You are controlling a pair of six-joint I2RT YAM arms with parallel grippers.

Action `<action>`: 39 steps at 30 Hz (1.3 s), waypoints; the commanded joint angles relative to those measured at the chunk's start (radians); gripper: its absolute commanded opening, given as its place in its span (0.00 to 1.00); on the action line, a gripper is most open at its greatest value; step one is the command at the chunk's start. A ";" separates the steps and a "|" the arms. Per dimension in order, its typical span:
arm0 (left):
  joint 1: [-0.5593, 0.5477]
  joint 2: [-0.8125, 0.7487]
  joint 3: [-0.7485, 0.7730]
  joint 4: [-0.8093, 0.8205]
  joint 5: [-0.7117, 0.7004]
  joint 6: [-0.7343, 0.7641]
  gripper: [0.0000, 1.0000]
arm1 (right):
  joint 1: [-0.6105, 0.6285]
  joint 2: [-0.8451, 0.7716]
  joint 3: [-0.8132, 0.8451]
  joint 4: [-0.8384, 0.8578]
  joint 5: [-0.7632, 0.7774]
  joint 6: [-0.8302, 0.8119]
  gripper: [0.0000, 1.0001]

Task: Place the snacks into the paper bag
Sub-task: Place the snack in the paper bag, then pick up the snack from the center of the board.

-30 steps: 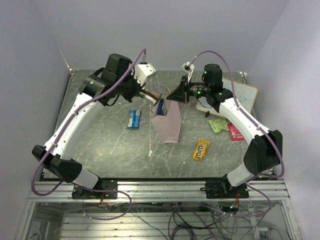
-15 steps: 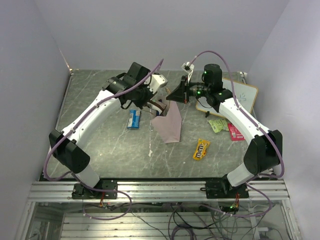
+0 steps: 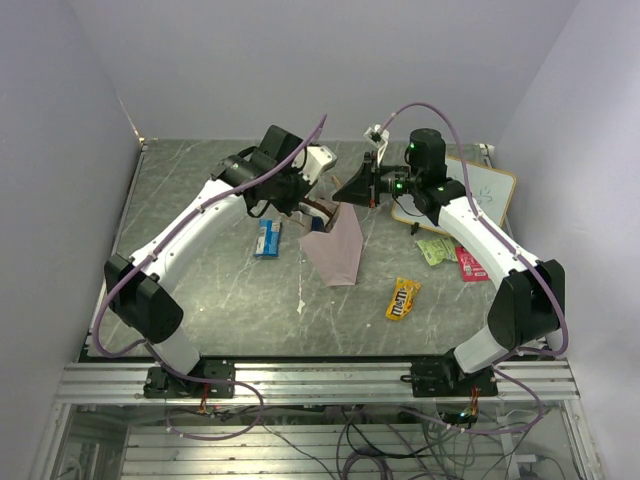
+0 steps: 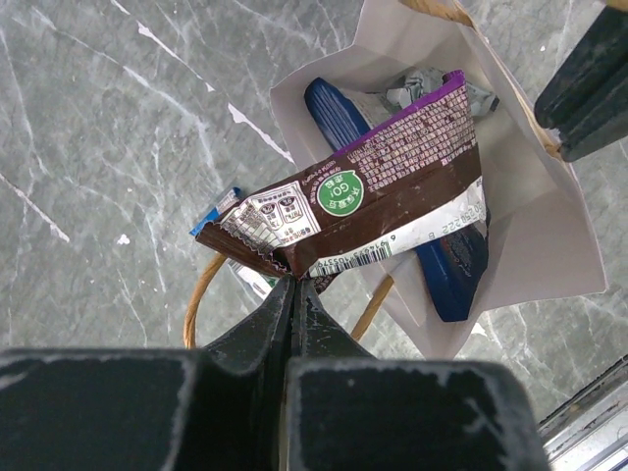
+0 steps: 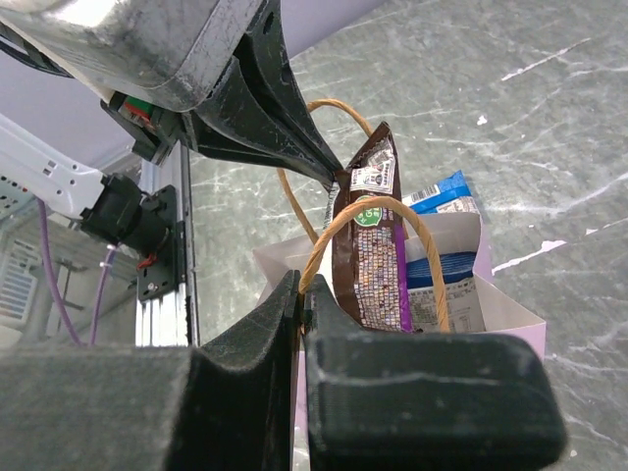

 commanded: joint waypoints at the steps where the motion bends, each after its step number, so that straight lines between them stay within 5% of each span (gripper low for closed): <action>1: -0.011 -0.003 0.006 0.046 0.041 -0.019 0.09 | -0.003 -0.019 0.005 0.016 -0.017 -0.008 0.00; 11: -0.012 -0.030 -0.009 0.062 0.224 -0.016 0.23 | -0.003 -0.010 0.010 0.005 -0.016 -0.020 0.00; 16: -0.012 -0.035 -0.019 0.045 0.370 0.006 0.40 | -0.011 -0.028 -0.007 -0.001 -0.013 -0.039 0.00; 26: 0.009 -0.110 0.034 -0.066 0.440 0.152 0.57 | -0.037 -0.057 -0.013 -0.134 -0.036 -0.201 0.00; 33: 0.193 -0.211 0.028 -0.057 0.486 0.109 0.71 | -0.046 -0.067 -0.007 -0.194 -0.041 -0.267 0.00; 39: 0.385 -0.277 -0.170 0.082 0.437 -0.055 0.73 | -0.050 -0.056 0.019 -0.218 -0.031 -0.262 0.00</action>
